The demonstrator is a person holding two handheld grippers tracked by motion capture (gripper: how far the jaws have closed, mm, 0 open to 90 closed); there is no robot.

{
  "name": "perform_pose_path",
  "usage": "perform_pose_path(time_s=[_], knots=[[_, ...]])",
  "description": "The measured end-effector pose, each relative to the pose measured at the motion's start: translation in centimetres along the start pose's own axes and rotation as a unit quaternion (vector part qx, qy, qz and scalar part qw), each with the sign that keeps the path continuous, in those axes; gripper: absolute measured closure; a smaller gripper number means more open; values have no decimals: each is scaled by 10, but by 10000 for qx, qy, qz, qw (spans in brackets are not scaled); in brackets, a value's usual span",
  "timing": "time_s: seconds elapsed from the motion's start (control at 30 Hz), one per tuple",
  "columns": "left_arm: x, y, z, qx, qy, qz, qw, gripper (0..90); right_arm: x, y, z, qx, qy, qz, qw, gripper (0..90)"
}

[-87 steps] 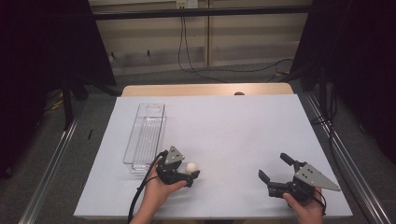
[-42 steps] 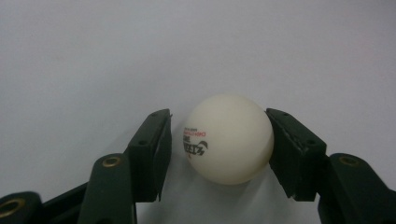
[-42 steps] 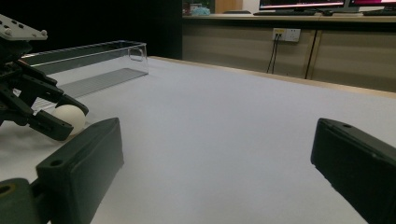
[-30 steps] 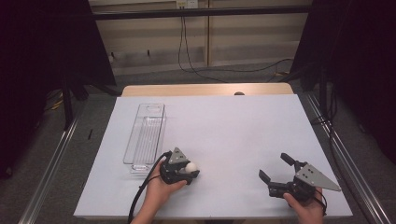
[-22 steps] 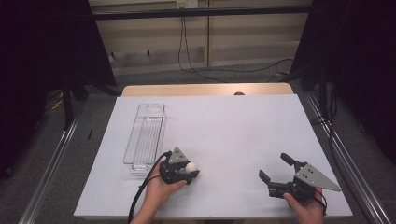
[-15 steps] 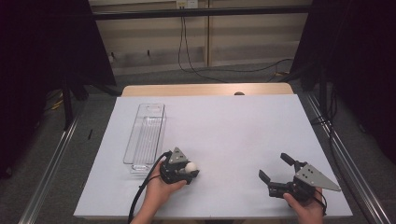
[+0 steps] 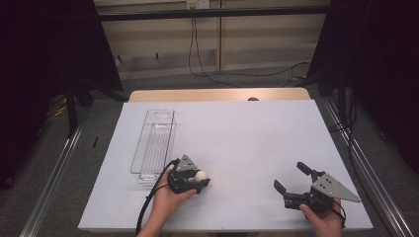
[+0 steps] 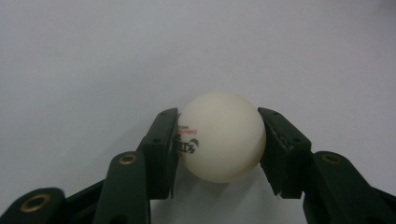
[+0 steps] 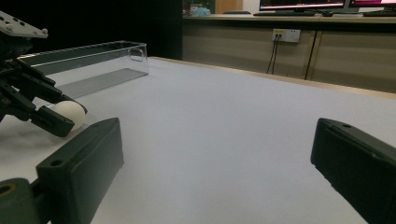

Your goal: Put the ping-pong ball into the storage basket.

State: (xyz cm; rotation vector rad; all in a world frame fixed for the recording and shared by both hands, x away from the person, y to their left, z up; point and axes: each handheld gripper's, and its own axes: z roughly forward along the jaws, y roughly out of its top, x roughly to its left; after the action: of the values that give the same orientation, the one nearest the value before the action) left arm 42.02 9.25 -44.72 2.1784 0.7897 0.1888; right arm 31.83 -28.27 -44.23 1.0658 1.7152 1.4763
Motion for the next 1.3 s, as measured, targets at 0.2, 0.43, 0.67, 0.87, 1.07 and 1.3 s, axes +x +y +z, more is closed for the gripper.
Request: perform_pose_path(time_s=[0.2,0.43,0.67,0.87,1.07,1.3], knots=[[1,1,-3,-92,-14,-96,9999,510,0,0,0,-1,-6,7,10000,20],[1,3,-4,-157,-87,-145,9997,510,0,0,0,-3,-1,4,10000,20],[1,4,-6,-143,-68,-164,9997,510,0,0,0,3,1,-1,10000,20],[2,5,-8,-154,-112,-209,9996,510,0,0,0,-16,-17,15,10000,20],[1,6,-8,-143,-151,-270,9994,510,0,0,0,-4,-6,17,10000,20],[1,9,-10,-230,-172,-311,9991,511,0,0,-1,-5,2,43,10000,22]])
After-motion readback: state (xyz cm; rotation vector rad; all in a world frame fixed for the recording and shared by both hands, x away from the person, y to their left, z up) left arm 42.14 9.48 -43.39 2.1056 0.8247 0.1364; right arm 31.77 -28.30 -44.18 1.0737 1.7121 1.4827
